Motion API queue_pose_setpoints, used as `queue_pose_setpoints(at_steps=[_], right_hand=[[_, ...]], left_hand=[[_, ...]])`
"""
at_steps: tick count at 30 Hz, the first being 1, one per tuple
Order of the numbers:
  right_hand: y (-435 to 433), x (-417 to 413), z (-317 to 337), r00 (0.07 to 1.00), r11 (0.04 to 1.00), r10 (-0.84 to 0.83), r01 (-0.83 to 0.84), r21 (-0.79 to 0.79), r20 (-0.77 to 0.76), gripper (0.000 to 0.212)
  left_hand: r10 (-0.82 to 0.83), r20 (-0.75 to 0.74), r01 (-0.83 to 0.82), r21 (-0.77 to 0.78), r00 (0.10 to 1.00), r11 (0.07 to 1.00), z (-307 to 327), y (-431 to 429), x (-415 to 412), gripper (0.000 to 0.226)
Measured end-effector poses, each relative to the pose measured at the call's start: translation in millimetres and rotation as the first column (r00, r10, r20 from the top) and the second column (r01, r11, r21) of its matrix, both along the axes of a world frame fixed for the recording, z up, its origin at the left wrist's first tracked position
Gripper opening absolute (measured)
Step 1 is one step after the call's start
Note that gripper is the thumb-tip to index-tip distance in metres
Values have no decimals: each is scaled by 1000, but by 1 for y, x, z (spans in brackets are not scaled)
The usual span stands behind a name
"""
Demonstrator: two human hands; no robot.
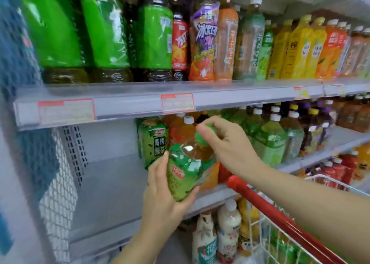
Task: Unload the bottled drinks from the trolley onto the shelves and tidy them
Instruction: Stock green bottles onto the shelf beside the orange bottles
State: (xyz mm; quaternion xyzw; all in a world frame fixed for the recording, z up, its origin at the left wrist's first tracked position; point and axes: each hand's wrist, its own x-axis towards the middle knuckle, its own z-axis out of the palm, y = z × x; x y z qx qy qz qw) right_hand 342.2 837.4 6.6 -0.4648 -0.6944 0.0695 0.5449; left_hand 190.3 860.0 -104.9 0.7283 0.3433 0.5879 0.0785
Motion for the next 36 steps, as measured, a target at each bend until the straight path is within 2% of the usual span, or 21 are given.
queue_pose_setpoints(at_steps=[1,3,5,8,12,18,24,29,33,36], right_hand=[[10,2,-6,999,999,-32,33,-18,40,27],[34,11,-23,970,978,-209,210,2,120,28],[57,13,-42,877,921,-362,388,-22,315,47],[80,2,-68,802,878,-370,467,-106,469,65],[92,-3,-83,762,856,-480,516,42,434,61],[93,-3,-86,755,850,-506,519,92,418,59],[93,-1,-88,753,855,-501,508,107,426,60],[94,-1,-87,753,855,-497,510,95,431,61],[93,-2,-88,753,853,-502,512,101,425,62],[93,-1,-88,745,851,-505,513,110,437,62]], left_hand=[[39,-23,-39,-11,999,999,-7,4,-11,90],[100,-24,-101,-53,995,993,-14,13,-30,88],[103,78,-93,-123,992,988,-13,22,-42,88],[96,186,-63,-179,978,982,-11,44,-57,96],[134,192,-83,-252,972,964,-15,72,-71,100],[195,124,-141,-347,973,927,-19,95,-78,101],[116,84,-73,-402,990,913,-24,124,-99,96],[223,-11,-202,-462,975,863,-9,162,-103,94],[343,-129,-353,-573,930,740,2,181,-96,94],[404,-279,-490,-436,871,755,-8,170,-84,88]])
